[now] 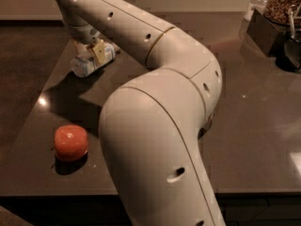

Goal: Move blue plastic bottle near water bottle

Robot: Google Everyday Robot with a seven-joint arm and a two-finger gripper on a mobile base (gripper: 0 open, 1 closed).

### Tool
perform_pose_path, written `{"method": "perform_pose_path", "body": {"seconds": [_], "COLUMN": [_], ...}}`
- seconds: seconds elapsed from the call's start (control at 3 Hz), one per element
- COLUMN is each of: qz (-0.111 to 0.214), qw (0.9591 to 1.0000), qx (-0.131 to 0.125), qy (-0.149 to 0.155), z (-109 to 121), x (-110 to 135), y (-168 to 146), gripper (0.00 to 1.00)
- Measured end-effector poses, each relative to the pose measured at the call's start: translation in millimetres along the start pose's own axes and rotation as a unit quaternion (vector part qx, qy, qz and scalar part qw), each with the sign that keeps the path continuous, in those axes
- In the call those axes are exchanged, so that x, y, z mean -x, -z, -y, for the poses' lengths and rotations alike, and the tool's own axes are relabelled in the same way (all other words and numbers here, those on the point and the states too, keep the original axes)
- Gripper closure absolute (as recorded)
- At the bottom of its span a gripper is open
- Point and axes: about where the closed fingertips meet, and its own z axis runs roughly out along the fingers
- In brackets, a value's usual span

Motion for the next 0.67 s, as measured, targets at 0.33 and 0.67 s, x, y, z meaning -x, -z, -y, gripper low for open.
{"method": "perform_pose_path", "body": {"seconds": [0.33, 0.67], "qz": [-0.003, -0.009], "qw": [1.0000, 0.9998], "qx": [0.001, 0.005], "qy": [-0.008, -0.018], "z": [-8, -20], "x": [0, 2], "y": [8, 25], "gripper": [0.88, 1.00]}}
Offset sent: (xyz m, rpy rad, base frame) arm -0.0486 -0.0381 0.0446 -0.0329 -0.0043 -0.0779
